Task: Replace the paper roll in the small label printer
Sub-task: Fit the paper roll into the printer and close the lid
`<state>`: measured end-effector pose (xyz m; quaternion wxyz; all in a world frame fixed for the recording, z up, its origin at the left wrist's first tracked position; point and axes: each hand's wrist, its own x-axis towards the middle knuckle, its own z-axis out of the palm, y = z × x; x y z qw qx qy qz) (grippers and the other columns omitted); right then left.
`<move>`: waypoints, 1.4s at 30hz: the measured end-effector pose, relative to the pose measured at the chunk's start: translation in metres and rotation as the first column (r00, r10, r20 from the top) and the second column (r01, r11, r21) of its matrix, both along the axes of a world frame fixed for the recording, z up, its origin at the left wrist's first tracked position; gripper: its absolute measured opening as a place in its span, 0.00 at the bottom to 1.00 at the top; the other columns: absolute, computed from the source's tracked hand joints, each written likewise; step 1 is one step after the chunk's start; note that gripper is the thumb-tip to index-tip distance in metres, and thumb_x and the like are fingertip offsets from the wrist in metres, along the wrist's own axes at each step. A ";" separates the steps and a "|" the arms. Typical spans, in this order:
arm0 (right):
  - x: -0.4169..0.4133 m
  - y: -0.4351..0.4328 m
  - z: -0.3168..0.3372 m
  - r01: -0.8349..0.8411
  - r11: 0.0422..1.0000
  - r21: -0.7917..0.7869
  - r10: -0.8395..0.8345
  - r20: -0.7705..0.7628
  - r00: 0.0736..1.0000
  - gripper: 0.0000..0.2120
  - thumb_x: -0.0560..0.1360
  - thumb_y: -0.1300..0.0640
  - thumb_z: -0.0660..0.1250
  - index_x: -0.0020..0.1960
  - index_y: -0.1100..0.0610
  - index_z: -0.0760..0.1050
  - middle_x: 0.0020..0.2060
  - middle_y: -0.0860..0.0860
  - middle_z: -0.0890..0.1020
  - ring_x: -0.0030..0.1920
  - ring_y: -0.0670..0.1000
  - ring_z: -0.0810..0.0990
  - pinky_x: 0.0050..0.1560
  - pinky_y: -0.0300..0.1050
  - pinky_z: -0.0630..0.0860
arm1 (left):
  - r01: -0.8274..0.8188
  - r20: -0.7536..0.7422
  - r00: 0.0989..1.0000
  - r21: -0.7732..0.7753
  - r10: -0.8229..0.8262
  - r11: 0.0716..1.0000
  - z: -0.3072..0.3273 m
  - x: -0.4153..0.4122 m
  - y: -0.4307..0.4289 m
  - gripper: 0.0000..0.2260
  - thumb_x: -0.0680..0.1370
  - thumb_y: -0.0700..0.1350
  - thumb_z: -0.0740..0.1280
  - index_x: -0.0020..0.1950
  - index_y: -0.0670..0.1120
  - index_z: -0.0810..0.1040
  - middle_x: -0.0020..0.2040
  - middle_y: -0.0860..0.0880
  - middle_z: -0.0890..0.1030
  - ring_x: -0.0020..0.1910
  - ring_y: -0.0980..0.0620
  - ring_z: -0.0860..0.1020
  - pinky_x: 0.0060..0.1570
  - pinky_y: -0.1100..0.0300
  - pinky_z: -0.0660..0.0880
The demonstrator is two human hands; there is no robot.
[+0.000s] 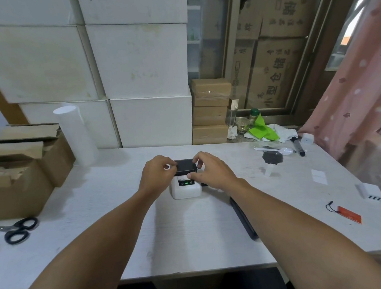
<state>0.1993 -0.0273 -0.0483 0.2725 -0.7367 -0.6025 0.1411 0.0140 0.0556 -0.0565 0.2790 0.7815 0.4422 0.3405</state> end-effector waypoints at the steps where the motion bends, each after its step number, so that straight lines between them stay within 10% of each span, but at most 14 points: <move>1: 0.001 0.000 0.000 0.001 1.000 0.000 -0.001 -0.009 1.000 0.20 0.73 0.41 0.75 0.59 0.48 0.73 0.53 0.43 0.78 0.52 0.49 0.78 0.47 0.47 0.74 | 0.001 0.013 1.000 -0.015 0.000 1.000 0.000 0.001 0.000 0.06 0.75 0.41 0.70 0.47 0.48 0.87 0.50 0.50 0.84 0.50 0.50 0.81 0.53 0.50 0.79; 10: 0.003 0.005 0.003 0.018 0.999 -0.049 -0.025 -0.152 0.988 0.22 0.73 0.44 0.77 0.61 0.50 0.73 0.55 0.47 0.79 0.53 0.51 0.79 0.46 0.46 0.76 | 0.027 0.111 0.994 -0.328 0.010 0.944 0.003 0.005 0.012 0.09 0.75 0.45 0.76 0.51 0.46 0.80 0.51 0.49 0.84 0.41 0.50 0.80 0.37 0.58 0.71; 14: 0.004 0.007 -0.006 0.023 0.990 -0.137 -0.071 -0.358 0.931 0.25 0.73 0.47 0.79 0.63 0.52 0.72 0.57 0.52 0.80 0.55 0.54 0.84 0.51 0.50 0.81 | 0.084 0.122 0.992 -0.445 -0.032 0.891 -0.003 -0.004 0.020 0.22 0.74 0.50 0.77 0.65 0.47 0.77 0.61 0.50 0.80 0.56 0.47 0.81 0.49 0.53 0.79; 19: 0.006 0.014 -0.005 0.037 0.980 -0.196 -0.146 -0.577 0.804 0.24 0.74 0.46 0.78 0.63 0.56 0.75 0.56 0.54 0.83 0.50 0.53 0.85 0.52 0.48 0.82 | 0.129 0.204 0.979 -0.515 -0.025 0.848 0.000 -0.003 0.023 0.17 0.74 0.44 0.78 0.60 0.42 0.80 0.58 0.45 0.82 0.56 0.44 0.83 0.59 0.47 0.81; 32: 0.008 0.017 -0.006 0.101 0.934 -0.342 -0.297 -0.589 0.752 0.21 0.73 0.44 0.77 0.58 0.57 0.80 0.51 0.58 0.88 0.43 0.55 0.84 0.44 0.53 0.78 | 0.192 0.266 0.962 -0.527 -0.054 0.828 -0.013 -0.004 0.027 0.19 0.74 0.43 0.78 0.63 0.41 0.80 0.62 0.45 0.82 0.58 0.45 0.83 0.59 0.50 0.82; 42: 0.003 0.026 -0.001 0.131 0.944 -0.302 -0.257 -0.431 0.865 0.18 0.77 0.45 0.73 0.57 0.59 0.80 0.51 0.55 0.87 0.54 0.57 0.87 0.60 0.54 0.82 | 0.209 0.242 0.966 -0.513 -0.093 0.833 -0.014 -0.008 0.035 0.22 0.75 0.44 0.77 0.66 0.41 0.79 0.63 0.45 0.82 0.59 0.46 0.83 0.59 0.54 0.81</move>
